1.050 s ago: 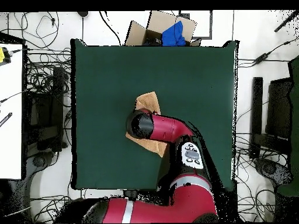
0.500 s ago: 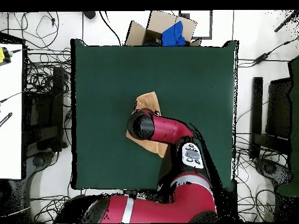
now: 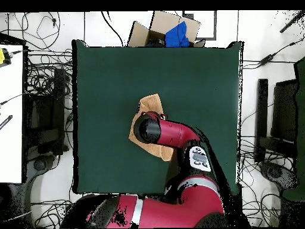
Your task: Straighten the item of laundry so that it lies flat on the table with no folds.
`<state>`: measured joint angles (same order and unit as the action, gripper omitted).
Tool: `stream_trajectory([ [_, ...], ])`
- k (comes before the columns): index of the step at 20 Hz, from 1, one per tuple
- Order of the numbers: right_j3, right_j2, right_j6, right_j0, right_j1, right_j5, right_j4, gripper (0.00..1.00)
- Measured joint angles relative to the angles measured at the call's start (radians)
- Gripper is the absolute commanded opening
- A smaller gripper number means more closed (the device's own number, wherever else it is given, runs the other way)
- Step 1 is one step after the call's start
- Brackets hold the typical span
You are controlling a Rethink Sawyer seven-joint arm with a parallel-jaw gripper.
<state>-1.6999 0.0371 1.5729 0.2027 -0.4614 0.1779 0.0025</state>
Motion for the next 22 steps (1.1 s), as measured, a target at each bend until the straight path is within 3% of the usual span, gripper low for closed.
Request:
stream_trajectory([
  [8,-0.009,0.000,0.000,-0.001,-0.017,0.000,0.000,0.00],
  [13,-0.040,0.000,0.000,-0.009,-0.080,0.024,0.008,0.00],
  [22,-0.091,0.000,0.000,-0.010,-0.237,0.224,0.045,0.00],
])
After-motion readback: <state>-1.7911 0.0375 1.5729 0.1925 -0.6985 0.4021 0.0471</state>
